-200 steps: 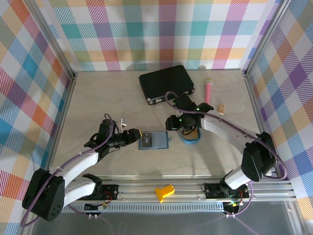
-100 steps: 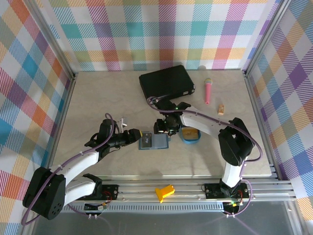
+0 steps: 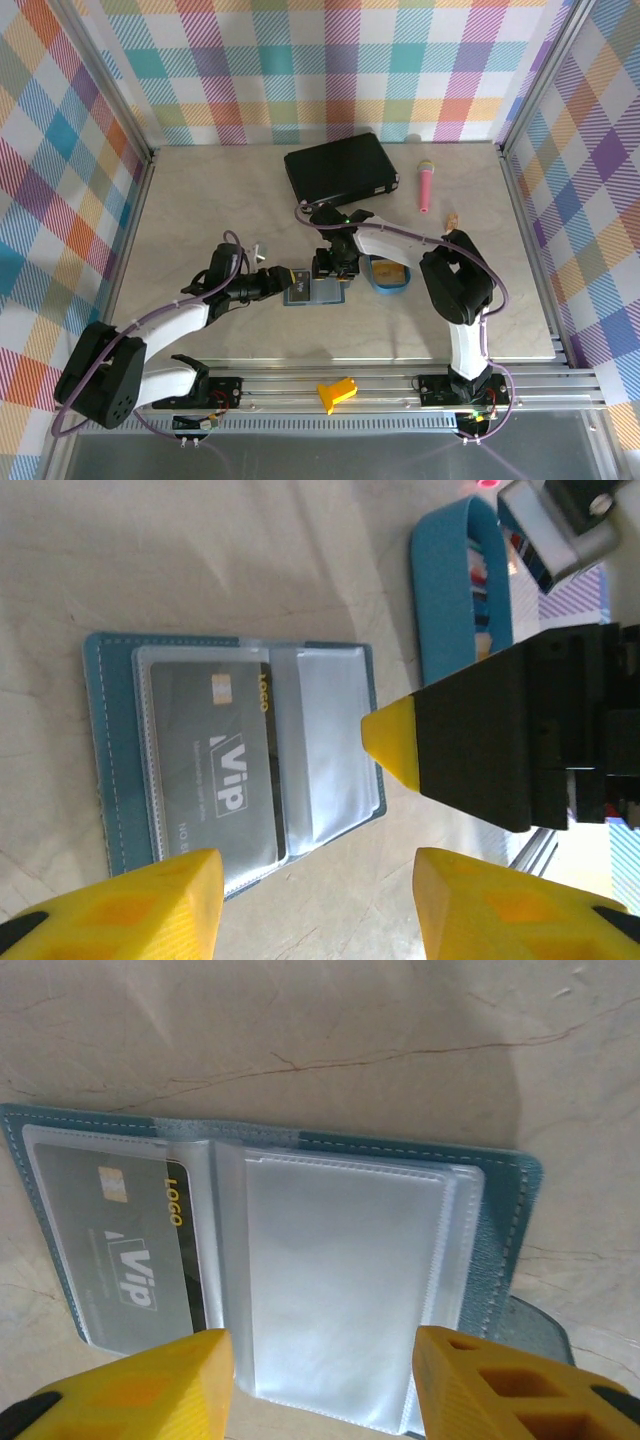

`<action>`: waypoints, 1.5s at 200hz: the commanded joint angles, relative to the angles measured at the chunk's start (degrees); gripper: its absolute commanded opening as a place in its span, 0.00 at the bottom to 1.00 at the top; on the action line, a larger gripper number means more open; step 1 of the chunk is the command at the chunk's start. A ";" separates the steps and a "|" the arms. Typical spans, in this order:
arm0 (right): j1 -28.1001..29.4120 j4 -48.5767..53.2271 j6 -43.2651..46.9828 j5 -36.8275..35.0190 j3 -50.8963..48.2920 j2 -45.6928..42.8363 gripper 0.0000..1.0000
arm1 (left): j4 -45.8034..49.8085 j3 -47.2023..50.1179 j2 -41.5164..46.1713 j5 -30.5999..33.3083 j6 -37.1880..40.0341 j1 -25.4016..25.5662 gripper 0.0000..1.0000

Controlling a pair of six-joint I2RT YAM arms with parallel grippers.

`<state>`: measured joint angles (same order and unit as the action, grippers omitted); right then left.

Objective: Put the credit cards into the card holder

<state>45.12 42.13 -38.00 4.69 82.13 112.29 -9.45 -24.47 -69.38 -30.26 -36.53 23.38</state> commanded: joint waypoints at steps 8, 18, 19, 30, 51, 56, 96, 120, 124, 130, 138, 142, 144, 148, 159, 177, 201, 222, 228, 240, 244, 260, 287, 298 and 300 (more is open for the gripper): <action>0.58 2.27 1.62 0.81 2.39 1.38 0.51 | -1.54 -0.67 -1.71 -0.48 0.97 0.88 0.52; 0.60 2.57 1.93 0.61 2.84 2.01 0.51 | -1.53 -0.91 -2.48 -0.47 1.03 0.88 0.52; 0.59 2.59 1.95 0.60 2.94 2.03 0.51 | -1.53 -0.92 -2.63 -0.49 1.03 0.88 0.52; 0.58 2.77 2.23 0.50 3.32 2.64 0.51 | -1.62 -1.10 -3.65 -0.34 0.88 0.88 0.51; 0.56 3.10 2.68 0.36 3.83 3.83 0.51 | -1.86 -1.24 -4.94 0.20 0.45 0.88 0.50; 0.55 2.96 2.67 0.56 3.93 4.05 0.51 | -1.97 -1.13 -5.00 0.41 0.34 0.88 0.50; 0.57 3.02 2.10 0.94 3.77 4.25 0.51 | -1.10 -0.80 -4.55 0.88 0.48 0.88 0.50; 0.58 3.05 1.85 1.27 3.52 4.64 0.51 | -2.50 0.07 -5.51 0.40 0.34 0.88 0.50; 0.59 2.99 1.75 1.41 3.48 4.81 0.51 | -2.71 0.16 -5.65 0.31 0.32 0.88 0.50; 0.57 2.97 1.57 1.61 3.33 4.92 0.51 | -2.93 0.18 -5.93 0.34 0.25 0.88 0.50; 0.58 2.72 1.39 1.88 3.09 5.04 0.51 | -3.07 0.21 -6.31 0.31 0.32 0.88 0.50; 0.58 2.61 1.13 1.95 2.87 5.11 0.51 | -3.11 0.21 -6.46 0.37 0.41 0.88 0.50; 0.58 2.48 1.10 1.98 2.76 5.13 0.51 | -3.11 0.21 -6.60 0.38 0.41 0.88 0.50; 0.58 2.19 0.89 2.14 2.54 5.10 0.51 | -3.19 0.16 -6.79 0.45 0.58 0.88 0.50; 0.58 1.75 0.65 2.64 2.30 5.21 0.51 | -3.59 0.12 -7.36 0.33 0.63 0.89 0.50; 0.58 1.40 0.50 3.47 2.03 5.37 0.51 | -4.74 0.18 -8.57 -0.03 0.33 0.88 0.50; 0.58 1.02 0.47 4.06 1.78 5.51 0.52 | -5.76 0.54 -9.37 0.36 -0.37 0.96 0.50; 0.58 1.04 0.19 4.25 1.48 5.57 0.52 | -6.62 1.22 -9.37 0.45 -0.81 0.97 0.49; 0.58 0.83 0.04 4.51 1.31 5.55 0.52 | -6.71 1.35 -9.37 0.46 -0.75 0.97 0.49; 0.59 0.52 -0.12 4.93 1.16 5.56 0.52 | -6.74 1.44 -9.37 0.31 -0.73 0.97 0.49; 0.56 0.36 -0.28 5.10 1.04 5.45 0.52 | -6.73 1.44 -9.41 0.36 -0.75 0.97 0.49; 0.50 -0.25 -0.67 5.76 0.59 5.37 0.52 | -6.80 1.44 -9.60 0.12 -0.76 0.97 0.49; 0.54 -1.54 -1.15 6.76 -0.12 5.00 0.52 | -7.15 1.59 -9.76 -0.15 -0.77 0.97 0.49; 0.49 -1.96 -1.39 7.33 -0.28 5.04 0.52 | -7.24 1.79 -9.83 -0.11 -0.73 0.97 0.49; 0.49 -2.09 -1.49 7.44 -0.30 5.11 0.52 | -7.25 1.79 -9.79 -0.07 -0.69 0.97 0.49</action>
<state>45.41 40.93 -38.22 9.80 83.61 116.73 -14.28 -23.79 -78.70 -29.95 -36.84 23.88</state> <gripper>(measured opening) 0.520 0.490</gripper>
